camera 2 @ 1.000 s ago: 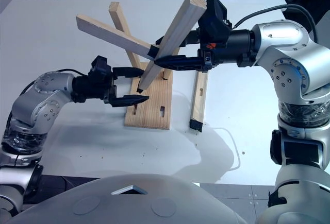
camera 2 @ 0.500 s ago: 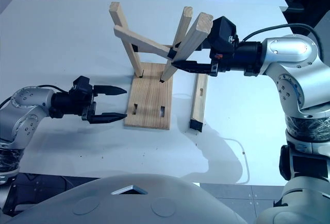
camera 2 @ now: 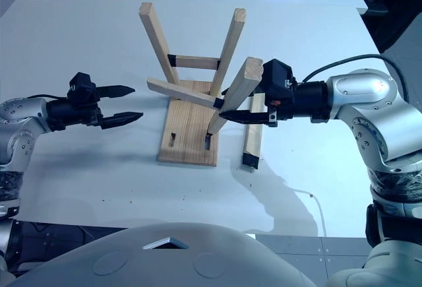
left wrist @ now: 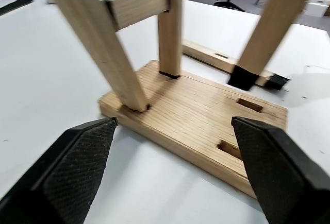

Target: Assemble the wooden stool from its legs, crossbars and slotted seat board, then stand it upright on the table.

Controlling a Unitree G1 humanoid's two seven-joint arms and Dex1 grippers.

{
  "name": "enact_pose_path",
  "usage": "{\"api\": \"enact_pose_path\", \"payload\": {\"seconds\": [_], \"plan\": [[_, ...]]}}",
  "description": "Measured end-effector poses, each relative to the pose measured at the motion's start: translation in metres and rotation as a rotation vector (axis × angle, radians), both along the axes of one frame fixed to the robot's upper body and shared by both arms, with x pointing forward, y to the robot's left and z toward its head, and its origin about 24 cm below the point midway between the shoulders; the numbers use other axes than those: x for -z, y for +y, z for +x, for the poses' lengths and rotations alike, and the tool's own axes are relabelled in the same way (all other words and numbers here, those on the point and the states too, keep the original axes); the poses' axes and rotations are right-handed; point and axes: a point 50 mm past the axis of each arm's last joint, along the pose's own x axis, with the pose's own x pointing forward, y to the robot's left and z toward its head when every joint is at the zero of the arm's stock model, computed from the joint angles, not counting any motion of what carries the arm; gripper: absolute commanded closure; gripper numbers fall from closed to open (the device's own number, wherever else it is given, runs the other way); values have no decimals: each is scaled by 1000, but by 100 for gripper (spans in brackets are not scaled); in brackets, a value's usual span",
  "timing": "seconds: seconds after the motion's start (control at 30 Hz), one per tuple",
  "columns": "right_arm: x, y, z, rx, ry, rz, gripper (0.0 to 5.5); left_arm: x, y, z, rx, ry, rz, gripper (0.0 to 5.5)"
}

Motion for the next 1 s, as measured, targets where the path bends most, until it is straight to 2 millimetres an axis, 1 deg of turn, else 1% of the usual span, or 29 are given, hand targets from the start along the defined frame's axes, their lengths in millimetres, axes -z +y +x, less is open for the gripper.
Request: {"api": "enact_pose_path", "payload": {"seconds": [0.1,0.33,0.7,1.0], "plan": [[5,6,-4,-29,24,17,343,-1,-5,3,11,-18,-7,142],[15,7,-9,-41,73,7,343,-2,-6,4,14,-23,-9,142],[20,10,-5,-83,-25,-22,343,-1,-11,4,17,-16,-32,142],[17,2,-2,-64,-5,-36,345,-2,-13,4,26,-21,-36,142]]}}
